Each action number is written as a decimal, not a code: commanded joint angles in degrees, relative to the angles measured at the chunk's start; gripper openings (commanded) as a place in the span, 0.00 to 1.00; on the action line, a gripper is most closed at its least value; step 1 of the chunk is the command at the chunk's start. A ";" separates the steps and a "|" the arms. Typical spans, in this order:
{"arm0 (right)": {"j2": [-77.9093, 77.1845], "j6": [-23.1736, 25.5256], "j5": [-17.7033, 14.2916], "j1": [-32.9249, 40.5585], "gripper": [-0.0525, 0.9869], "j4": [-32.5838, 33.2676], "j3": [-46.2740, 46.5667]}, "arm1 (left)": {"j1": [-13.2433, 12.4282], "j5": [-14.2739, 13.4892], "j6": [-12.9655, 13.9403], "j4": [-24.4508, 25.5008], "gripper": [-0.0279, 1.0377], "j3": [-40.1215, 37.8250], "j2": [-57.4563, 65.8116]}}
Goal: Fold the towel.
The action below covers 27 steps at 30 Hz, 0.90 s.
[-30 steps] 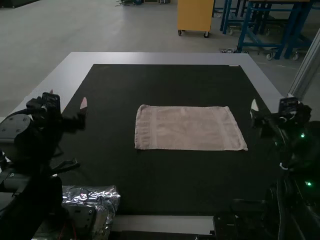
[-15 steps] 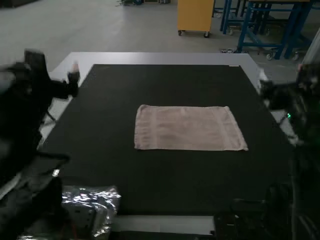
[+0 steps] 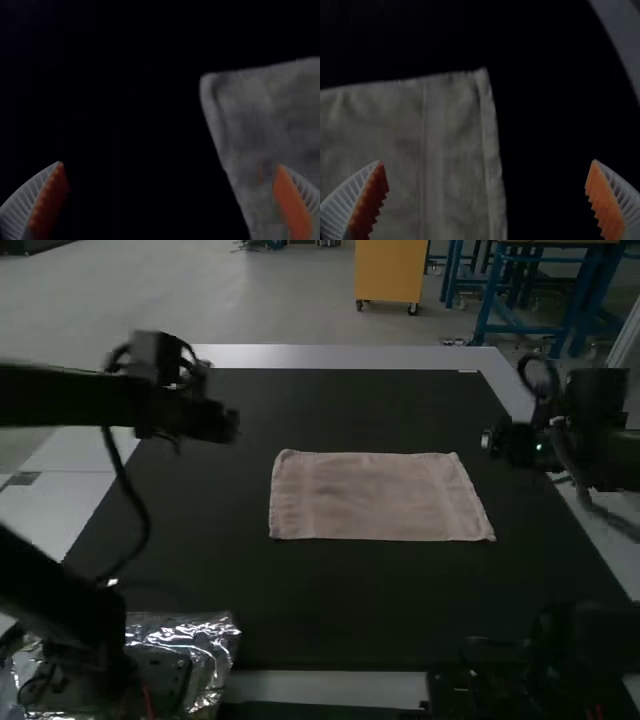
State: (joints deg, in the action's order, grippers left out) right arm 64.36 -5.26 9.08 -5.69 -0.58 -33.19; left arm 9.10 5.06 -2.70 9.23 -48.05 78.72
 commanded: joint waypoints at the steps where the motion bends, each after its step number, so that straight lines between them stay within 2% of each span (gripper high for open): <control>1: 4.37 0.95 0.67 0.16 0.93 0.23 -1.53 | 3.20 3.47 -4.68 0.35 0.93 -3.28 4.25; 5: 9.38 0.86 -1.96 -0.19 0.92 -1.44 -0.82 | 6.19 3.29 -7.41 -1.24 0.92 -4.42 8.65; 7: 11.23 -0.02 -1.00 -0.37 0.92 -2.94 -0.47 | 6.80 3.29 -7.94 -1.94 0.92 -4.86 10.75; 9: 12.55 -1.42 -0.20 -0.55 0.92 -3.38 -0.56 | 6.80 3.29 -8.64 -2.29 0.93 -5.39 12.60; 15: 13.34 -4.59 0.23 0.16 0.92 -4.69 -1.35 | 5.75 3.11 -8.55 -5.46 0.93 -5.65 16.38; 22: 17.91 -4.85 0.50 2.53 0.93 -7.51 -3.90 | 5.93 3.03 -7.94 -8.71 0.93 -7.05 22.18; 27: 25.20 -4.59 1.20 2.71 0.93 -10.32 -6.19 | 6.10 3.03 -7.85 -9.23 0.93 -9.52 26.14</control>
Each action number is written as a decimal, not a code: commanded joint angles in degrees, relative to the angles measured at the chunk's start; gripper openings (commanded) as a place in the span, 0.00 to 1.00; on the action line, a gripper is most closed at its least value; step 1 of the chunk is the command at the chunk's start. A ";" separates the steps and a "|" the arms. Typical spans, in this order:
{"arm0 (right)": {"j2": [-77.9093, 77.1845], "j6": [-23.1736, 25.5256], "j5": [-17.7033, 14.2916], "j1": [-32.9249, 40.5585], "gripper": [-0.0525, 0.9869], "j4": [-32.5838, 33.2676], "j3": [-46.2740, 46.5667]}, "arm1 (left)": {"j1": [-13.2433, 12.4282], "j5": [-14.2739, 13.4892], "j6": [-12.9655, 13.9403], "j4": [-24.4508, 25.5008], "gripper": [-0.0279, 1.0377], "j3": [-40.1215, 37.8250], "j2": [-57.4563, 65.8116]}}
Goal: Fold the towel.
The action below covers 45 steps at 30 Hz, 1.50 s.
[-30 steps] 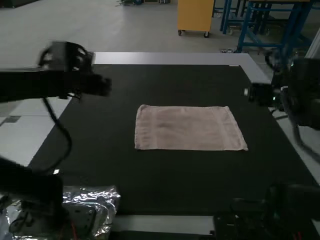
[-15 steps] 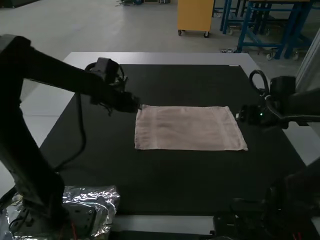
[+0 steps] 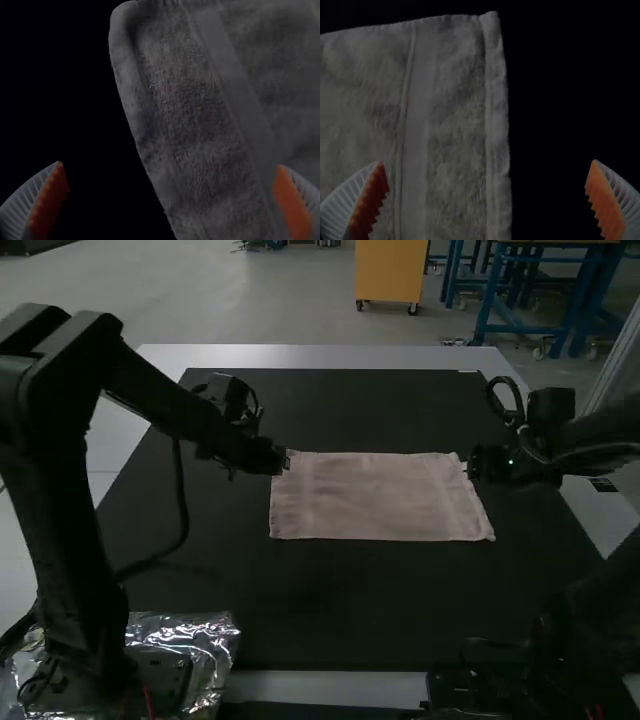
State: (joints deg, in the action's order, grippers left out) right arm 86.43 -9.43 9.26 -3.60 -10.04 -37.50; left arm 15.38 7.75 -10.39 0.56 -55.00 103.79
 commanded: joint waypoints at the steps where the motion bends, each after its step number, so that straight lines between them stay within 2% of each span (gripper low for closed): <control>1: 4.53 -0.41 1.11 0.61 0.93 -1.21 -2.49 | -0.17 0.34 -0.15 -0.56 0.93 -3.00 1.59; 12: 16.84 -0.50 2.08 0.61 0.92 -5.86 -10.32 | -0.35 -1.68 1.52 -1.70 0.93 -6.96 6.43; 14: 18.77 -0.68 2.17 0.61 0.92 -6.04 -11.90 | -0.35 -2.74 2.57 -1.70 0.93 -7.66 7.39; 23: 25.45 -0.76 2.52 0.61 0.92 -7.01 -17.70 | -0.52 -6.08 4.15 -3.11 0.93 -8.54 8.71; 30: 29.49 -0.85 2.52 1.57 0.92 -7.45 -20.86 | -0.52 -7.22 4.59 -4.07 0.93 -8.81 10.56; 45: 34.06 -2.08 2.61 2.19 0.92 -7.36 -24.38 | -0.87 -7.75 4.50 -3.90 0.93 -11.79 15.22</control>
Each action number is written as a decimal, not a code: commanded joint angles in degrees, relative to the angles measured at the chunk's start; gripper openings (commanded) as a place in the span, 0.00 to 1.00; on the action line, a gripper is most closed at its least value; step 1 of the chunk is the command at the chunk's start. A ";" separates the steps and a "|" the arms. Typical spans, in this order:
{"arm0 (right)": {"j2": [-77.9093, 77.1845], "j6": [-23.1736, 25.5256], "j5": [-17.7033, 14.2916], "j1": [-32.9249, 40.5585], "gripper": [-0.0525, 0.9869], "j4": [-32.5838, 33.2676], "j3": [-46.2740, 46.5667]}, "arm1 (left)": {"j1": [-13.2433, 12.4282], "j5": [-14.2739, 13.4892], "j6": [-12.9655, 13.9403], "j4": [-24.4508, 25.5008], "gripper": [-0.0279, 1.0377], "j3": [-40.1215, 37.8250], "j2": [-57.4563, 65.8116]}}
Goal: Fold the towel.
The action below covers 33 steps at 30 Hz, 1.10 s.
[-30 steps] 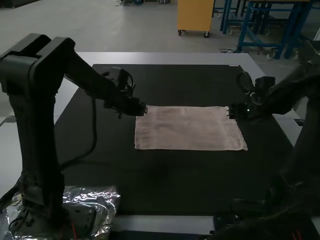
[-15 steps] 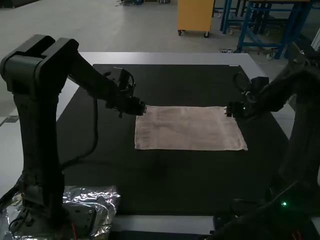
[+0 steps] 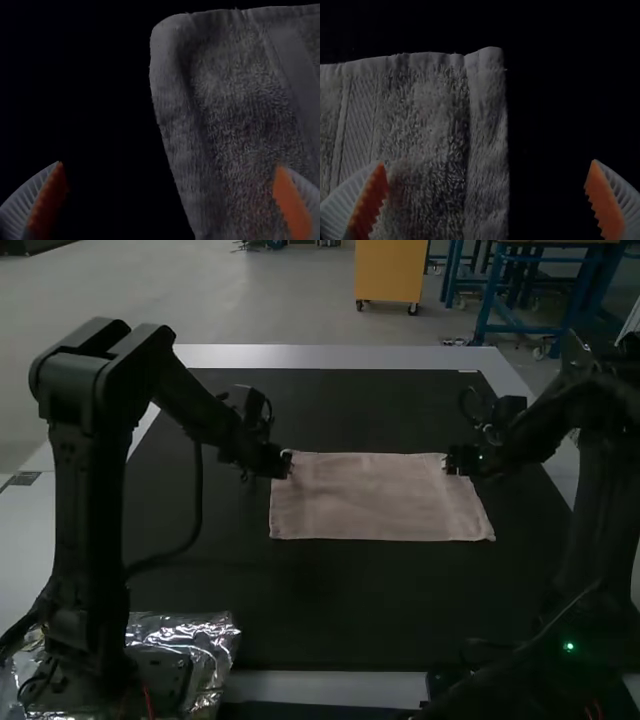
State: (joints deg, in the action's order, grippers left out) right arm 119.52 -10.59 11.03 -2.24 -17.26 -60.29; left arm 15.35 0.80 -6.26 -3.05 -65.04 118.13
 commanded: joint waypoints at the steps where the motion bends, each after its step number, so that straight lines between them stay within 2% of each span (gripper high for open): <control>1: 1.15 -0.92 0.84 0.83 0.92 -0.23 -1.67 | -0.94 -0.80 0.29 -0.38 0.93 -1.94 1.05; 7: 2.56 -0.75 0.93 0.92 0.92 -0.15 -2.64 | -1.20 -0.80 -0.24 0.76 0.93 -2.64 2.20; 8: 2.82 -0.48 1.28 0.92 0.92 0.12 -2.81 | -1.29 -0.80 -0.24 0.94 0.93 -2.64 2.46; 9: 3.26 0.04 2.95 0.92 0.91 0.91 -3.08 | -1.29 -0.80 -0.24 1.03 0.90 -2.55 2.72; 10: 3.70 0.22 4.35 0.75 0.82 2.49 -3.34 | -1.38 -0.80 0.02 1.64 0.82 -2.55 2.99; 11: 4.14 0.31 6.90 0.66 0.62 3.81 -3.60 | -1.38 -0.71 0.02 1.99 0.66 -2.38 3.16; 12: 4.58 0.04 9.10 0.39 0.29 4.51 -3.69 | -1.38 -0.27 0.02 1.91 0.42 -2.20 3.43; 13: 4.75 -0.22 10.42 0.22 0.01 4.60 -3.60 | -1.47 0.08 0.02 1.64 0.17 -2.03 3.69; 14: 4.93 -0.31 10.59 -0.04 0.03 4.78 -3.60 | -1.56 0.17 0.02 1.03 0.04 -1.59 3.78; 17: 4.93 -1.72 11.39 -0.22 0.03 6.18 -3.25 | -1.64 1.66 0.02 -1.61 0.05 -0.36 3.51; 22: 3.52 -1.72 11.47 -0.13 0.03 6.45 -3.16 | -1.64 3.25 0.02 -2.66 0.05 -0.18 2.64; 28: -0.61 -1.01 11.56 0.22 0.03 6.97 -4.04 | -1.38 4.56 0.11 -2.84 0.05 -0.88 -0.18; 33: -3.42 -0.66 11.56 -0.22 0.03 8.55 -4.66 | -1.20 4.74 0.11 -0.99 0.05 -1.23 -2.46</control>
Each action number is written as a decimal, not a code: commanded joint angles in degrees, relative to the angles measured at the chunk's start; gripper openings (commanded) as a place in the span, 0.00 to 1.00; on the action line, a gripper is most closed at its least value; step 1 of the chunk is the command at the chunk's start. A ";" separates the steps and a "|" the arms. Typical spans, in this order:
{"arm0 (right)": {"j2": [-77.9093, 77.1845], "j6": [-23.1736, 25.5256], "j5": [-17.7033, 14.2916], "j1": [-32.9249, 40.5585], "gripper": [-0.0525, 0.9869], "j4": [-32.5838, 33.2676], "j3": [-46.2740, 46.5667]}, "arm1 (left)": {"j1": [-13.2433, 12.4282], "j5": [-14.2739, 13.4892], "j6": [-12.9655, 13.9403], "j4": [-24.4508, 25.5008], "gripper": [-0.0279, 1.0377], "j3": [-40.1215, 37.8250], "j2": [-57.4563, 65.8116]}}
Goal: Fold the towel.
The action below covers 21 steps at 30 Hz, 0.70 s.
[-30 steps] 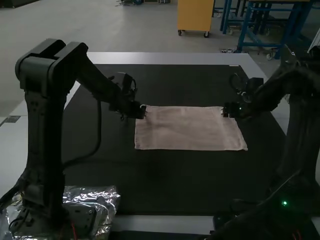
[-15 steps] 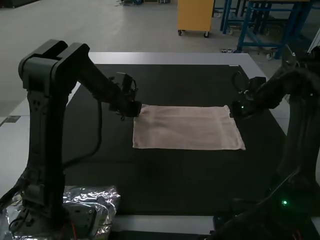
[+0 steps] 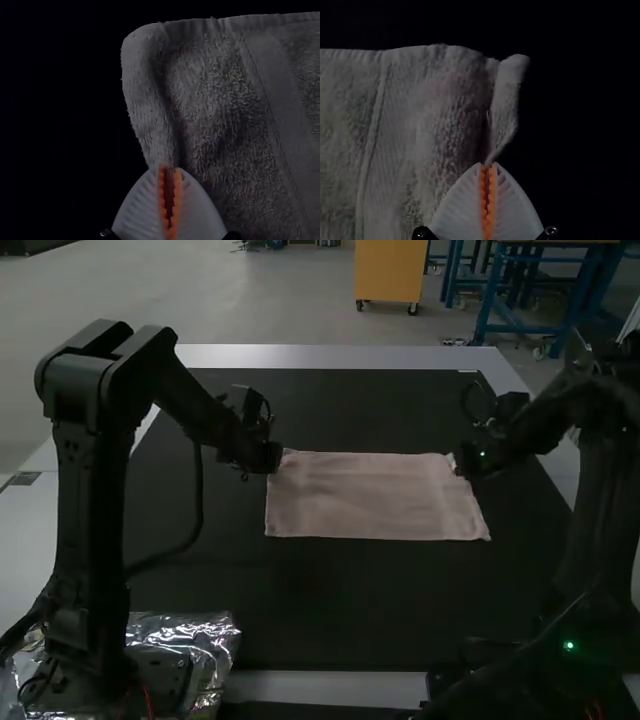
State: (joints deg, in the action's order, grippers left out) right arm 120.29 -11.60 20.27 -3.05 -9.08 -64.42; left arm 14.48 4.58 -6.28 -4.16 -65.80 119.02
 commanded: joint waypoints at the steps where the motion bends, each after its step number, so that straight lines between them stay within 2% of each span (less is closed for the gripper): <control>1: -4.80 0.35 2.40 0.50 0.03 0.64 -0.35 | -0.33 1.05 0.13 0.56 0.05 -0.47 -3.89; 7: -8.93 0.26 3.63 -1.17 0.03 1.79 1.49 | -0.42 2.28 0.31 3.37 0.05 0.50 -7.14; 21: -19.22 -1.76 6.89 -6.71 0.03 5.13 8.96 | -0.33 2.45 2.07 8.21 0.05 7.44 -17.16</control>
State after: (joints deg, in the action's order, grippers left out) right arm 105.27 -12.16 25.45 -8.32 -3.92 -56.47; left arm 14.48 6.72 -5.39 3.81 -59.02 105.54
